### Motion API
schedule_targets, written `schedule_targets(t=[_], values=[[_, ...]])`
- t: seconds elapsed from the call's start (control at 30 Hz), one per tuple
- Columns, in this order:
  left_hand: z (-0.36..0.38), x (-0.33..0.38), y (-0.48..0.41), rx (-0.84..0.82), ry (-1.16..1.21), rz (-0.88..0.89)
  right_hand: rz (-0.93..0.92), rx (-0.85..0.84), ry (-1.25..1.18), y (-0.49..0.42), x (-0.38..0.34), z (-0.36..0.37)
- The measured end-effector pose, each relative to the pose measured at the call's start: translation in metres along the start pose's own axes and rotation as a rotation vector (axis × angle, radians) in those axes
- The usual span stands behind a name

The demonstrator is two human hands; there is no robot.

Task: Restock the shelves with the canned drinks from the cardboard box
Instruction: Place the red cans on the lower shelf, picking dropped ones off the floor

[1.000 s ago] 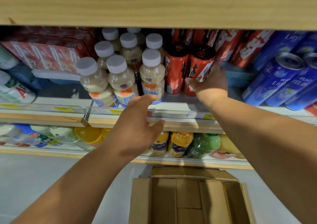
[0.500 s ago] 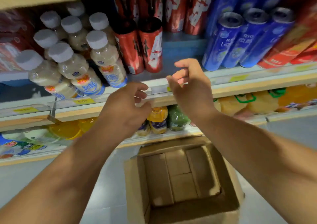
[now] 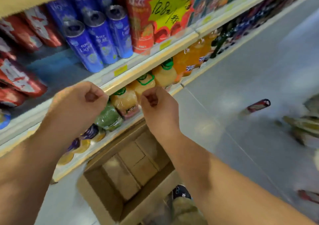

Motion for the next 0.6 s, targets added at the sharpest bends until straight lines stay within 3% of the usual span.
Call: schedule_targets(t=[0.17,0.3,0.43,0.6], values=[[0.012,0.065,-0.006,-0.089,0.031,0.060,0.012,0.122,-0.023,0.010,-0.002,-0.067],[0.029,0.109,-0.007,-0.174,0.030,0.157,-0.061,0.329,0.066,0.019,-0.003,-0.113],[0.057,0.164,0.001,-0.258,-0.003,0.289,0.094,0.314,-0.191,0.023,0.020,-0.151],[0.120,0.224,0.015,-0.373,-0.049,0.459,0.151,0.389,-0.122,0.034,0.057,-0.208]])
Point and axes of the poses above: each hand's wrist, its own y-axis away from the middle knuckle, its own z-axis out of the palm, x = y × z, the point moved 7 cm from there along -y, towards the middle knuckle, and after that the axes turned 9 degrees about z, right-handed, at the moved point
